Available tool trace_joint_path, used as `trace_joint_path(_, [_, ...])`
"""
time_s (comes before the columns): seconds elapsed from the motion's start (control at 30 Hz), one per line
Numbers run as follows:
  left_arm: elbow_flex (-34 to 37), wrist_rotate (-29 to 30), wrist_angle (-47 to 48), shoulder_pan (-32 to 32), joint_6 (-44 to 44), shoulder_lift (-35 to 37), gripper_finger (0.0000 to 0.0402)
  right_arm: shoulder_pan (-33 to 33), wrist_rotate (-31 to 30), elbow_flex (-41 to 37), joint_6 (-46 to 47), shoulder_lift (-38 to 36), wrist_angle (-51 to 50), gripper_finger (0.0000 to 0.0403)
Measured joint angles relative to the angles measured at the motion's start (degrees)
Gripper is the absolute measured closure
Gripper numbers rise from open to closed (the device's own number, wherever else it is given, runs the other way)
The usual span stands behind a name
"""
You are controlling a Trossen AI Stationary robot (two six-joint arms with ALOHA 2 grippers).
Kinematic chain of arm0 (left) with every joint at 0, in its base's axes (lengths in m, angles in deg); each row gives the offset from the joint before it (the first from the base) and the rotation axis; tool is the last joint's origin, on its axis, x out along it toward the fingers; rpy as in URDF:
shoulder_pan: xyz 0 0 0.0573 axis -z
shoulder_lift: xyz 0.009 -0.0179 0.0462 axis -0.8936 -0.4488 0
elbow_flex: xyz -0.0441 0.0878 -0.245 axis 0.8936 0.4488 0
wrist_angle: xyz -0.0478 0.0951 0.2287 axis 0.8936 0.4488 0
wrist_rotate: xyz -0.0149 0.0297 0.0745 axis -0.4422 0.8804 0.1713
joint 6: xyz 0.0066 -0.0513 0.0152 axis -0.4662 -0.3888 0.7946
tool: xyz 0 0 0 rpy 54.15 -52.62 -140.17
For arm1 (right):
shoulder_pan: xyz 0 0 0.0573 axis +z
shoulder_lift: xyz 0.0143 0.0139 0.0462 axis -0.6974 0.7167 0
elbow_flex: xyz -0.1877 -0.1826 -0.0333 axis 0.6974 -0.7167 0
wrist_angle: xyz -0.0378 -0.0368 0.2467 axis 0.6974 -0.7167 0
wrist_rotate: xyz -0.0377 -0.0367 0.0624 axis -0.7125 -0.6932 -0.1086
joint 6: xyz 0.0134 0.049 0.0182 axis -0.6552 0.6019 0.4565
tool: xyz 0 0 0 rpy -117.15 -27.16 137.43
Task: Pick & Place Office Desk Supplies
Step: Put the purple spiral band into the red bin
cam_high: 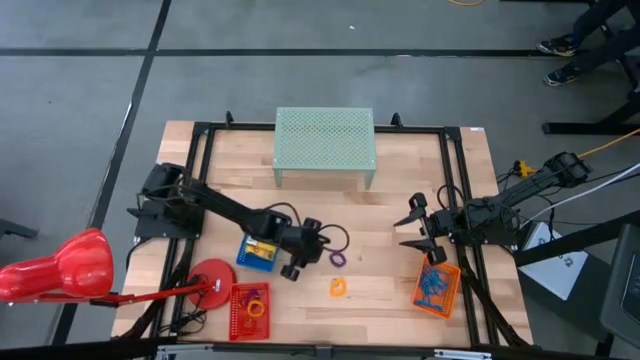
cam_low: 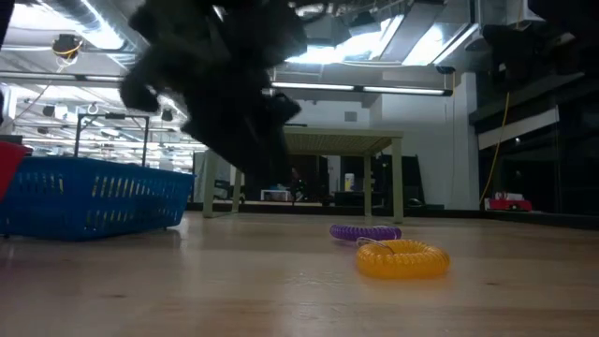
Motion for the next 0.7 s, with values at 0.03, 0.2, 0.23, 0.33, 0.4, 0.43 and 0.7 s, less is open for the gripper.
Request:
trace_joint_path(0.03, [0.0, 0.1, -0.8, -0.4, 1.1, -0.7, 0.0267, 0.0, -0.4, 0.0, 0.0, 0.0, 0.0, 0.0167])
trace_joint_path(0.2, [-2.6, -0.2, -2.5, -1.8, 4.4, -4.4, 0.0264, 0.0, -1.5, 0.0, 0.0, 0.0, -0.3, 0.0167])
trace_joint_path(0.23, [-4.0, -0.8, -2.4, -2.0, 5.0, -5.4, 0.0264, 0.0, -1.5, 0.0, 0.1, 0.0, -0.4, 0.0167])
trace_joint_path(0.33, [-8.7, -1.4, -1.8, -2.3, 8.4, -8.5, 0.0267, 0.0, -1.5, 0.0, 0.1, 0.0, -0.4, 0.0167])
trace_joint_path(0.4, [-12.3, -1.2, 0.3, -2.3, 10.8, -10.8, 0.0269, 0.0, -1.6, 0.0, 0.3, 0.0, -0.4, 0.0167])
trace_joint_path(0.43, [-14.2, -1.3, 1.5, -2.5, 11.6, -12.0, 0.0270, 0.0, -1.6, 0.0, 0.3, 0.0, -0.4, 0.0167])
trace_joint_path(0.7, [-21.0, -4.2, 10.5, -3.6, 13.8, -18.8, 0.0277, 0.0, -1.2, 0.0, 0.3, 0.0, -0.7, 0.0167])
